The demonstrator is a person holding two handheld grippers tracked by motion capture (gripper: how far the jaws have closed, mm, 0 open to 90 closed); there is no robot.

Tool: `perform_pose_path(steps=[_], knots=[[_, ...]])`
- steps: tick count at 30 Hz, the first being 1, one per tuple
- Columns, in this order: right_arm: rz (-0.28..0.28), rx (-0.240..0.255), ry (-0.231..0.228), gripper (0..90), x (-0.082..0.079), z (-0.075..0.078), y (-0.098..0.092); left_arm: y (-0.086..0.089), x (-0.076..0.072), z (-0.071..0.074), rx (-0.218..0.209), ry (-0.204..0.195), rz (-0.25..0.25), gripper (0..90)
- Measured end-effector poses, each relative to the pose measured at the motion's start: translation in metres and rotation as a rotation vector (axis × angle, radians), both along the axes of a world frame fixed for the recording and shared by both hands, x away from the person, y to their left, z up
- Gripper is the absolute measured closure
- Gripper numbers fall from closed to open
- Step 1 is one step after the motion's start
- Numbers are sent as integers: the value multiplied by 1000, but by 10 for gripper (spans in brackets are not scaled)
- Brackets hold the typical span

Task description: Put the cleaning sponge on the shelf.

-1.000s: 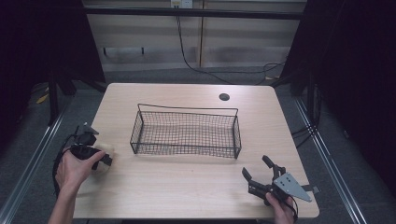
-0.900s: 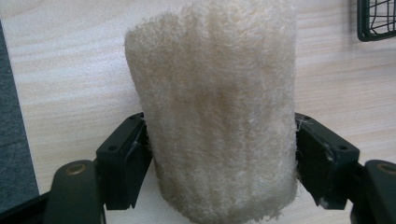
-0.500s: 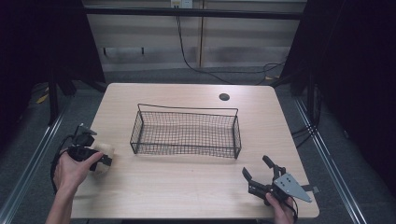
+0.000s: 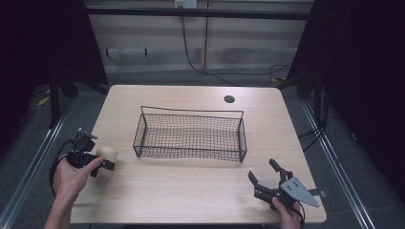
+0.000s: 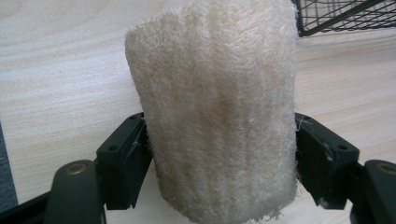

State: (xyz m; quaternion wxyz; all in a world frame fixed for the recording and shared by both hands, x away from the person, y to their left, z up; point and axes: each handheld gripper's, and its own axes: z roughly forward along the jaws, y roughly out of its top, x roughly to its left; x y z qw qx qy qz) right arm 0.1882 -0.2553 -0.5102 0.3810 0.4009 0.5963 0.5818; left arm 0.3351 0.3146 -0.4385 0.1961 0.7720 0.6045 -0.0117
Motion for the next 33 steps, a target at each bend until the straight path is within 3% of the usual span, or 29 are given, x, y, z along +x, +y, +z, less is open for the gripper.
perform_pose_path(steps=[19, 23, 28, 31, 33], knots=[[2, -6, -3, 136, 0, 0, 0, 8, -14, 20, -138, -59, -25, 263], [0, -6, -4, 136, 0, 0, 0, 9, -16, 27, -146, -73, -48, 263], [-1, -2, -5, 136, -1, 0, 0, 6, -20, 35, -188, -100, -60, 263], [0, -4, -4, 136, 0, 0, 0, 6, -21, 39, -187, -109, -80, 264], [0, -4, -3, 136, 0, 0, 0, 5, -22, 42, -213, -118, -80, 263]])
